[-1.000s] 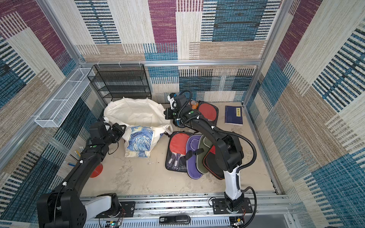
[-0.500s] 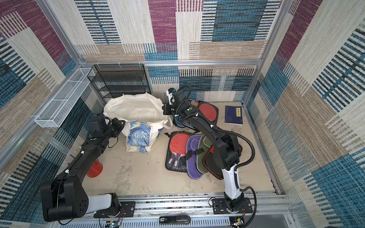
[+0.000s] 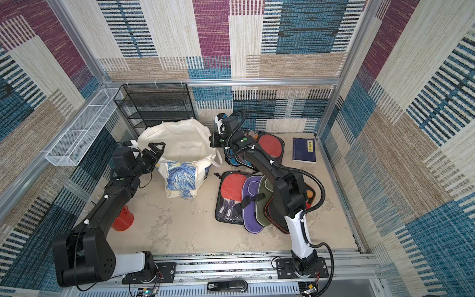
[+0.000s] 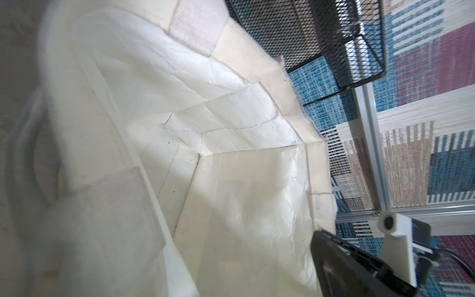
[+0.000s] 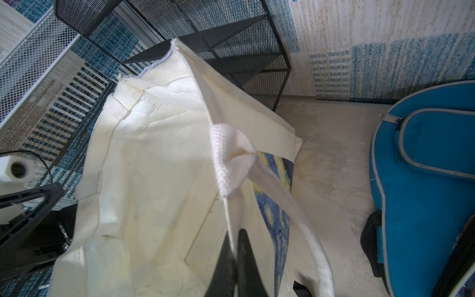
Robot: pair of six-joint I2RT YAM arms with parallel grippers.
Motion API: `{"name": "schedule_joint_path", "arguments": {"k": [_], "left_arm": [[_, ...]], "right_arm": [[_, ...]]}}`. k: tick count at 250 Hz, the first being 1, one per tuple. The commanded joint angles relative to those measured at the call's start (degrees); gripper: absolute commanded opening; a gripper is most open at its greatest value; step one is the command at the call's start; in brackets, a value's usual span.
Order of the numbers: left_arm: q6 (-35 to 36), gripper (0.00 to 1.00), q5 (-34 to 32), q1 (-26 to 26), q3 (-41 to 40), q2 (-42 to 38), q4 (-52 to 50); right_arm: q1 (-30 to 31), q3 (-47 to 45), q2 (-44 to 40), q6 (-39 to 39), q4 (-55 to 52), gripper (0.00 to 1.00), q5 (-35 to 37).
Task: Remove the ping pong set from the canvas bag
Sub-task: Adjust the canvas bag at the center of the board.
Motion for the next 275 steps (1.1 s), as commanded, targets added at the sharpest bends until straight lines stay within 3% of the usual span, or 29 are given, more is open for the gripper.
{"name": "schedule_joint_path", "arguments": {"k": [1,46,82,117,134,163,231,238,275], "left_arm": [[0.2,0.98,0.9,0.1,1.1,-2.9,-0.8],[4.1,0.99,-0.4,0.1,4.3,-8.5,-10.7],[10.0,0.99,-6.0,0.1,7.5,-12.7,-25.4],[15.0,0.99,-7.0,-0.1,5.6,-17.0,-32.6],[16.6,0.99,-6.4,0.0,3.5,-19.7,-34.4],[19.5,0.98,-5.5,-0.4,1.9,-23.4,-38.3],[24.5,0.99,-7.8,-3.0,1.2,-25.1,-45.2],[24.8,0.98,-8.5,-3.5,0.9,-25.1,-45.5],[25.1,0.99,-12.2,-7.2,-1.5,-24.0,-45.9]], "right_arm": [[0.2,0.9,0.4,0.6,2.2,0.00,0.8],[0.4,1.2,0.4,0.6,2.1,0.00,2.2],[0.4,2.3,0.8,0.5,1.8,0.00,2.9],[0.4,4.1,2.1,0.5,1.1,0.00,2.2],[0.4,4.2,2.2,0.5,1.2,0.13,1.8],[0.4,4.4,1.5,0.3,1.5,0.48,1.9],[0.5,8.1,-0.8,-1.9,-1.3,0.96,3.2],[0.5,7.7,-1.9,-2.3,-1.2,1.00,3.4],[0.5,3.2,-8.6,-4.4,-1.0,0.99,5.1]]}}
